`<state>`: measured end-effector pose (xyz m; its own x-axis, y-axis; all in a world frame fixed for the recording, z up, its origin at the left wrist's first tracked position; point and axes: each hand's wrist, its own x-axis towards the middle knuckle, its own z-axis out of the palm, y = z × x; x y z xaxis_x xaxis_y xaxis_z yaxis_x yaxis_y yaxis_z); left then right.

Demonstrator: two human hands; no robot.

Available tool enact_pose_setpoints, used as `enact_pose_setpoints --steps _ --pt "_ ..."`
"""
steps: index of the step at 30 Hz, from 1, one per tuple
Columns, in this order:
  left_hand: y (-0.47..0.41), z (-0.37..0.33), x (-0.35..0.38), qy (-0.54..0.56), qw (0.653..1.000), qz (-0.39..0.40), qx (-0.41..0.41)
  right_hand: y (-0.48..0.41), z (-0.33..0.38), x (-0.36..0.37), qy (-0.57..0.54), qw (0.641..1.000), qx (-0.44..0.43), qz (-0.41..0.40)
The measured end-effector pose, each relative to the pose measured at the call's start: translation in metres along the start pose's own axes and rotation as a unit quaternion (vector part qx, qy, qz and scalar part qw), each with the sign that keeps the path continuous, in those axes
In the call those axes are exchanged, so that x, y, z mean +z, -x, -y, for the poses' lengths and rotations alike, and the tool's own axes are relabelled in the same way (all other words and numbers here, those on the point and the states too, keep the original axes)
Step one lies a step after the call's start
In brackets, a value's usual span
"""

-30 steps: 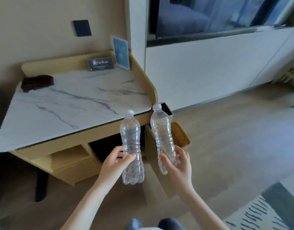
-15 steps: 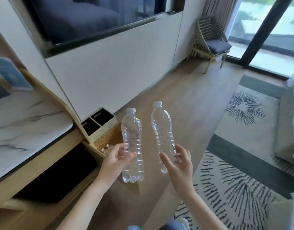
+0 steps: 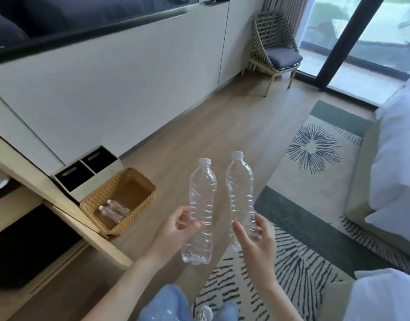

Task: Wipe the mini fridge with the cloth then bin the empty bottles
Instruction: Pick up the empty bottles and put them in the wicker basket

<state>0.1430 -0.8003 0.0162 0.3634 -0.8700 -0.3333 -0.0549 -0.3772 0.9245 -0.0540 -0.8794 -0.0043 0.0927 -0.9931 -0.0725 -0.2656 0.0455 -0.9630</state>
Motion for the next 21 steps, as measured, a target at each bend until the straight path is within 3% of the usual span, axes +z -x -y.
enact_pose_setpoints --steps 10,21 --pt "-0.064 -0.008 0.005 -0.028 0.998 -0.048 -0.018 -0.078 -0.006 0.025 0.018 0.998 -0.004 0.056" --pt "-0.207 -0.026 -0.072 0.06 0.989 -0.136 -0.011 -0.232 0.031 0.14 0.035 0.992 -0.042 0.115"
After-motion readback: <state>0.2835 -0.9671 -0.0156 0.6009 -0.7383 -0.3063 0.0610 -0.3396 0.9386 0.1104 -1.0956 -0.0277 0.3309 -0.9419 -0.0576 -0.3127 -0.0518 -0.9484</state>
